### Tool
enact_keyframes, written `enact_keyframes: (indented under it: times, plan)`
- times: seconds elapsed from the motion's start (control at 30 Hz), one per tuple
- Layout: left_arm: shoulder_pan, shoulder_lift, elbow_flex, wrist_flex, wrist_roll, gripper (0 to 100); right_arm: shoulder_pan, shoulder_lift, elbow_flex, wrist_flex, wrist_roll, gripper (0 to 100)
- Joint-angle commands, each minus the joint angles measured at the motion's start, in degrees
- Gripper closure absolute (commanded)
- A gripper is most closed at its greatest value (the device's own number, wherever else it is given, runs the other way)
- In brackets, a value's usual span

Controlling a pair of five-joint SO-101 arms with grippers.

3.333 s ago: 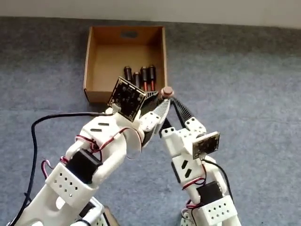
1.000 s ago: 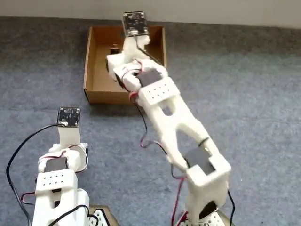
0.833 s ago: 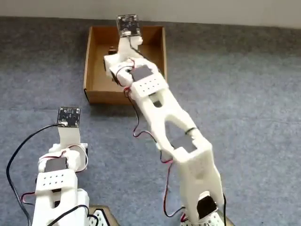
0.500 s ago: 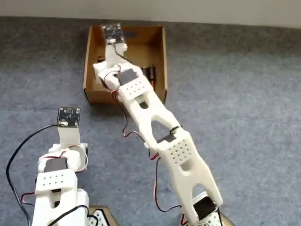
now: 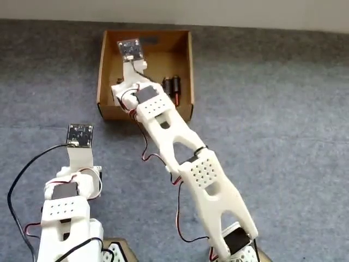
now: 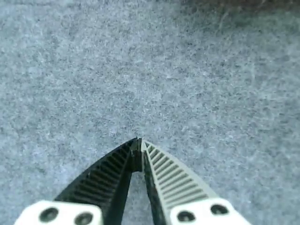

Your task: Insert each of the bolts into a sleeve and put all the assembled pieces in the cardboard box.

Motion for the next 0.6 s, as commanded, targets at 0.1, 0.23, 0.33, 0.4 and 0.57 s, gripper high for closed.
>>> enact_keyframes:
  times: [0.1,0.23,0.33,0.4,0.57]
  plan:
    - [0.8,-0.7,-0.3,-0.9,-0.3,99,2.9,-1.6,-3.6,-1.5,-0.4,99.2]
    - [0.8,-0.7,-0.3,-0.9,-0.3,99,3.8,-1.5,-3.6,-1.5,-0.4,99.2]
    - [0.8,-0.7,-0.3,-0.9,-0.3,99,3.9,-1.5,-3.2,-1.5,-0.4,99.2]
    - [0.8,-0.7,-0.3,-0.9,-0.3,99,3.9,-1.5,-3.0,-1.5,-0.4,99.2]
    - [0.8,-0.7,-0.3,-0.9,-0.3,99,5.1,-0.7,-3.0,-1.5,-0.4,99.2]
